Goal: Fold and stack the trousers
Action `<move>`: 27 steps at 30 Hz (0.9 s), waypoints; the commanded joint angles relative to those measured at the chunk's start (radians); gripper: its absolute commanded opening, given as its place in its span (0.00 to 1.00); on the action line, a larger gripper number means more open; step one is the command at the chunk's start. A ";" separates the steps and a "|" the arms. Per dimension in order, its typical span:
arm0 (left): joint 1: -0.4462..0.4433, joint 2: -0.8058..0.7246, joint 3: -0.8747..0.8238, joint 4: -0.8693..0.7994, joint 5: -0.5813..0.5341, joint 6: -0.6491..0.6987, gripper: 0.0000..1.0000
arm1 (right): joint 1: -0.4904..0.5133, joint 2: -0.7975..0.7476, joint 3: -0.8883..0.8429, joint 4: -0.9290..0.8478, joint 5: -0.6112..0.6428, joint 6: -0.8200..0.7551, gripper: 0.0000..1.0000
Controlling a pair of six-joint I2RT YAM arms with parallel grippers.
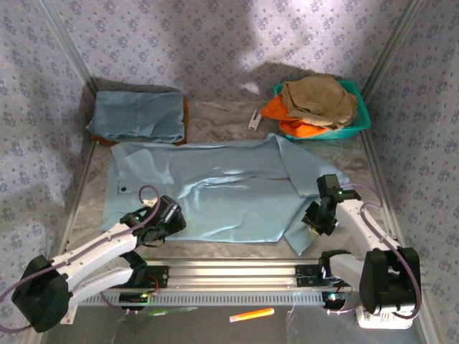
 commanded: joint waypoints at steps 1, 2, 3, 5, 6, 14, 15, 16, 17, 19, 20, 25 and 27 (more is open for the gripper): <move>0.006 -0.008 -0.035 0.074 0.014 0.013 0.45 | -0.014 -0.029 -0.002 0.003 0.031 -0.017 0.07; 0.006 -0.018 -0.040 0.073 0.009 0.014 0.34 | -0.017 -0.048 0.000 -0.001 0.038 -0.018 0.01; 0.007 -0.033 -0.046 0.065 0.004 0.019 0.23 | -0.021 -0.072 0.004 -0.011 0.044 -0.023 0.00; 0.011 -0.070 -0.047 0.041 -0.006 0.035 0.04 | -0.027 -0.114 0.025 -0.031 0.055 -0.038 0.00; 0.015 -0.094 -0.046 0.026 -0.011 0.046 0.00 | -0.030 -0.133 0.043 -0.053 0.069 -0.044 0.00; 0.163 -0.284 0.077 -0.179 -0.048 0.119 0.00 | -0.046 -0.165 0.250 -0.128 0.155 -0.071 0.00; 0.198 -0.294 0.105 -0.201 -0.048 0.135 0.00 | -0.058 -0.153 0.283 -0.135 0.174 -0.083 0.00; 0.234 -0.300 0.128 -0.217 -0.048 0.150 0.00 | -0.074 -0.141 0.311 -0.137 0.187 -0.093 0.00; 0.265 -0.303 0.149 -0.227 -0.051 0.162 0.00 | -0.092 -0.137 0.330 -0.134 0.190 -0.098 0.00; 0.338 -0.310 0.171 -0.226 -0.038 0.187 0.00 | -0.141 -0.143 0.355 -0.122 0.184 -0.115 0.00; 0.370 -0.310 0.180 -0.226 -0.022 0.196 0.00 | -0.166 -0.150 0.367 -0.122 0.182 -0.119 0.00; 0.448 -0.304 0.226 -0.240 0.039 0.230 0.00 | -0.329 -0.172 0.427 -0.146 0.152 -0.196 0.00; 0.448 -0.302 0.234 -0.246 0.077 0.232 0.00 | -0.381 -0.176 0.425 -0.159 0.139 -0.200 0.00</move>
